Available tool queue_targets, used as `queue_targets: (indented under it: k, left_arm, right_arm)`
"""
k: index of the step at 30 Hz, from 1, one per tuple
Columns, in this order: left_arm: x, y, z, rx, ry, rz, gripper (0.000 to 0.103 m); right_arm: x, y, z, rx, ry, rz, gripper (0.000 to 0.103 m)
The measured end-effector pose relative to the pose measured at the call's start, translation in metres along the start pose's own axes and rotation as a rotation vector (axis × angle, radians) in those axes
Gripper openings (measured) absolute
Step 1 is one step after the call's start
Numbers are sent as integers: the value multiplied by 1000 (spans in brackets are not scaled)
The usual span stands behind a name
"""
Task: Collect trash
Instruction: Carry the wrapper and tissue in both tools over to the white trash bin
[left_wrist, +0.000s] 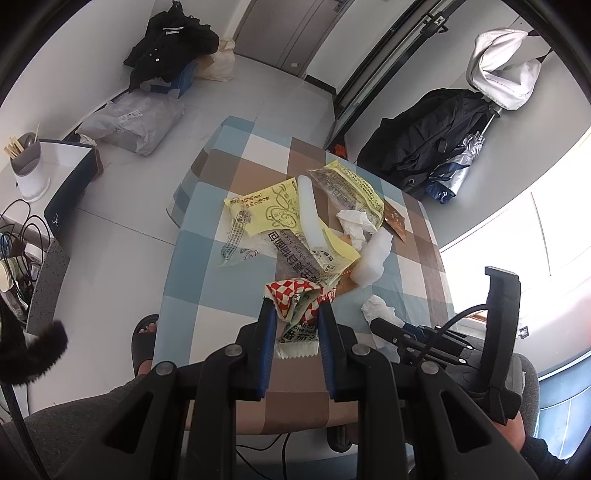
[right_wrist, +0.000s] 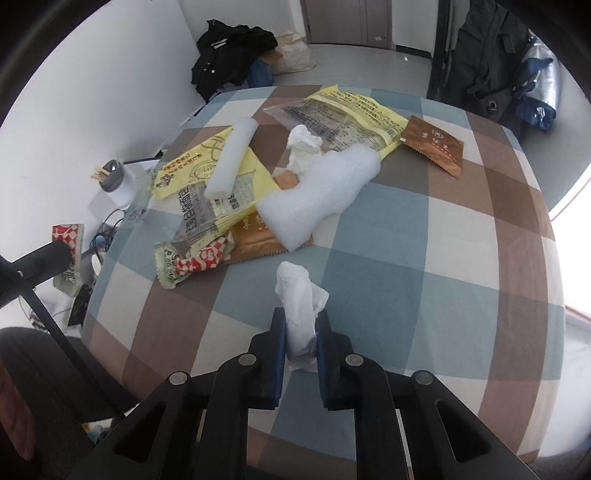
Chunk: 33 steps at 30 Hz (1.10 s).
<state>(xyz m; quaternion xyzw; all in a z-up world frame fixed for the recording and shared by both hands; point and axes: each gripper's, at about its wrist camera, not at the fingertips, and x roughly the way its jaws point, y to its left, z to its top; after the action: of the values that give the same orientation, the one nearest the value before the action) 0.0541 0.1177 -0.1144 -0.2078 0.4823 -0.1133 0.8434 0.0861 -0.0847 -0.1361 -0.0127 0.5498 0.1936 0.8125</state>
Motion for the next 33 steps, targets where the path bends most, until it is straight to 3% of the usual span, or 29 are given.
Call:
queue_targets:
  k: [4,21,33]
  left_arm:
    - [-3,-4,-2,15,-24,38,18]
    - [-6,-24,-12,69,-62,59,18]
    - [-15,-66,-20,142,-113,56,18]
  right_arm:
    - [-8,0,-2,-10,-26,-3,12]
    - [-59,-22,-23,-7,-136,21,12]
    - [-109,-38,-38,17,-252,46,12]
